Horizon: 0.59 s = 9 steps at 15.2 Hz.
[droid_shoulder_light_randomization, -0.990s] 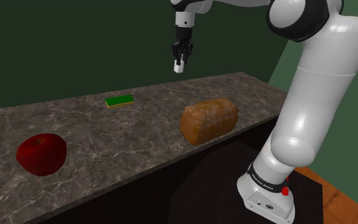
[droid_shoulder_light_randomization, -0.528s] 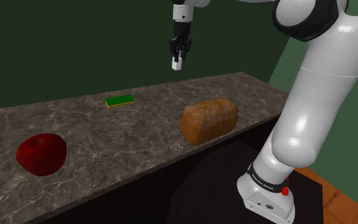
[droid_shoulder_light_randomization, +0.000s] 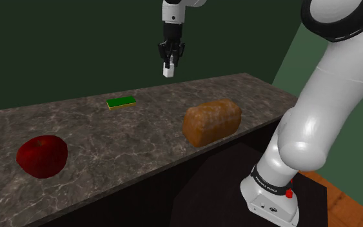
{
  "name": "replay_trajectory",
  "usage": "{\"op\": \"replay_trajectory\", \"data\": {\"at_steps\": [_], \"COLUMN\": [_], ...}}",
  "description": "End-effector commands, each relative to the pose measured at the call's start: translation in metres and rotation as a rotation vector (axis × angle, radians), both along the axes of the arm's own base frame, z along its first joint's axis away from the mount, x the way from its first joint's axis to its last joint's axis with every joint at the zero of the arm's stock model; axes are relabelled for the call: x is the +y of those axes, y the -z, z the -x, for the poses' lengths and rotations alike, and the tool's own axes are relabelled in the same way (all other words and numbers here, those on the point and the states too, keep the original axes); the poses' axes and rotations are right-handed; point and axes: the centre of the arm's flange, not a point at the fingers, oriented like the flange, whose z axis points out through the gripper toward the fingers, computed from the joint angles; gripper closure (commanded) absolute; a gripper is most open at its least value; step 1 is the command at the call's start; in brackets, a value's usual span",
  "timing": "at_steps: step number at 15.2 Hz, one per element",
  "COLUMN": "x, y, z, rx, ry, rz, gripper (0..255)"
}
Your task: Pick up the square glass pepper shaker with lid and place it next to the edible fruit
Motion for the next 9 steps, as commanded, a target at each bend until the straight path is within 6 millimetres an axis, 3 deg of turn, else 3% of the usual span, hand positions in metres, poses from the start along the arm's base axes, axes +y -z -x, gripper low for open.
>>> {"op": "replay_trajectory", "data": {"at_steps": [1, 9], "x": [0.027, 0.131], "y": [-0.001, -0.001], "z": [0.006, 0.025], "rx": [0.0, 0.0], "ry": [0.001, 0.001], "rz": [0.001, 0.001], "gripper": [255, 255]}}
